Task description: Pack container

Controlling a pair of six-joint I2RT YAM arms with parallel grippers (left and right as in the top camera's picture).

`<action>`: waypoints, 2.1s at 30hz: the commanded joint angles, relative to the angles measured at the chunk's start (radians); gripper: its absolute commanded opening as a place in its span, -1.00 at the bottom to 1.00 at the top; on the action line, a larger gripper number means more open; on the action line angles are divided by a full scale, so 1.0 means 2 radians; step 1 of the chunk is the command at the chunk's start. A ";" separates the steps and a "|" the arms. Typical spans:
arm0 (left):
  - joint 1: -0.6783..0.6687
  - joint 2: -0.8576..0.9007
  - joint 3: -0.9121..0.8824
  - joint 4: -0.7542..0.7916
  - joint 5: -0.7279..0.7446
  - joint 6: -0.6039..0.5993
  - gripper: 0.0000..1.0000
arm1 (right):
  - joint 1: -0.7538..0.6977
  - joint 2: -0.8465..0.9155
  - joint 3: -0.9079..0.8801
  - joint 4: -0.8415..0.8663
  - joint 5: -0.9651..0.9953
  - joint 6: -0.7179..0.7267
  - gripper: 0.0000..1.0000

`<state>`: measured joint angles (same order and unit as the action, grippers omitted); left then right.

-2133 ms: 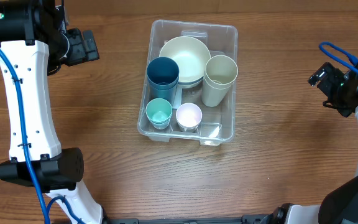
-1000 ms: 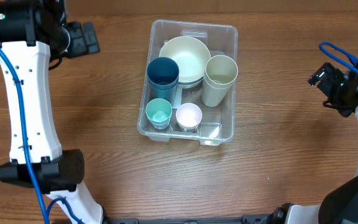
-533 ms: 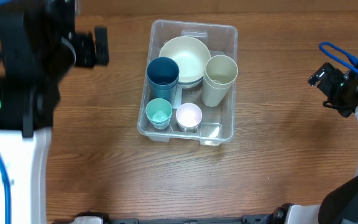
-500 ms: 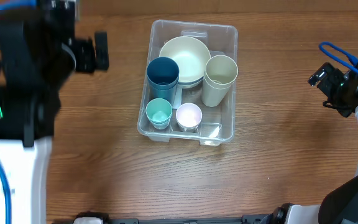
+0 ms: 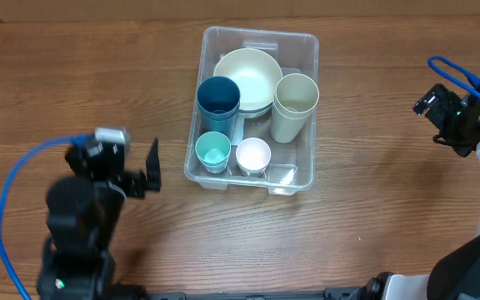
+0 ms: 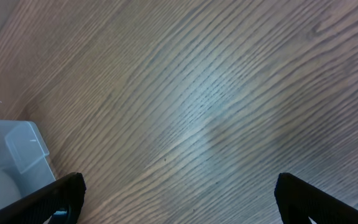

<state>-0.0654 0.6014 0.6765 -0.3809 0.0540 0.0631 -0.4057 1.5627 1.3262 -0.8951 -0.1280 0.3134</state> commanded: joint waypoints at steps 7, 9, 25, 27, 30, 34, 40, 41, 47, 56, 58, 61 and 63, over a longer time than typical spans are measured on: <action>0.000 -0.142 -0.189 0.066 0.024 0.010 1.00 | -0.002 -0.001 0.009 0.002 -0.004 -0.003 1.00; 0.000 -0.157 -0.209 0.069 0.024 0.010 1.00 | -0.002 -0.001 0.009 0.002 -0.004 -0.003 1.00; 0.033 -0.266 -0.309 0.092 0.026 -0.009 1.00 | -0.002 -0.001 0.009 0.002 -0.004 -0.003 1.00; 0.040 -0.282 -0.311 0.101 0.025 -0.009 1.00 | -0.002 -0.001 0.009 0.002 -0.004 -0.003 1.00; 0.051 -0.292 -0.312 0.101 0.025 -0.009 1.00 | -0.002 -0.001 0.009 0.002 -0.004 -0.003 1.00; 0.056 -0.292 -0.312 0.101 0.025 -0.009 1.00 | -0.002 -0.001 0.009 0.002 -0.004 -0.003 1.00; 0.056 -0.292 -0.312 0.101 0.025 -0.009 1.00 | -0.002 -0.001 0.009 0.002 -0.004 -0.003 1.00; 0.056 -0.292 -0.312 0.101 0.025 -0.009 1.00 | -0.002 -0.001 0.009 0.002 -0.004 -0.003 1.00; 0.056 -0.292 -0.312 0.101 0.025 -0.009 1.00 | -0.002 -0.001 0.009 0.002 -0.004 -0.003 1.00; 0.056 -0.292 -0.312 0.101 0.025 -0.009 1.00 | -0.001 -0.007 0.009 0.002 -0.004 -0.003 1.00; 0.056 -0.292 -0.312 0.101 0.025 -0.009 1.00 | 0.004 -0.024 0.009 0.002 -0.003 -0.003 1.00; 0.056 -0.292 -0.312 0.101 0.025 -0.009 1.00 | 0.020 -0.067 0.009 0.002 -0.004 -0.003 1.00; 0.056 -0.292 -0.312 0.101 0.025 -0.009 1.00 | 0.038 -0.103 0.009 0.002 -0.003 -0.003 1.00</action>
<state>0.0402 0.0326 0.0589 -0.1860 0.0933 0.0586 -0.3820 1.5002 1.3262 -0.8982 -0.1295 0.3134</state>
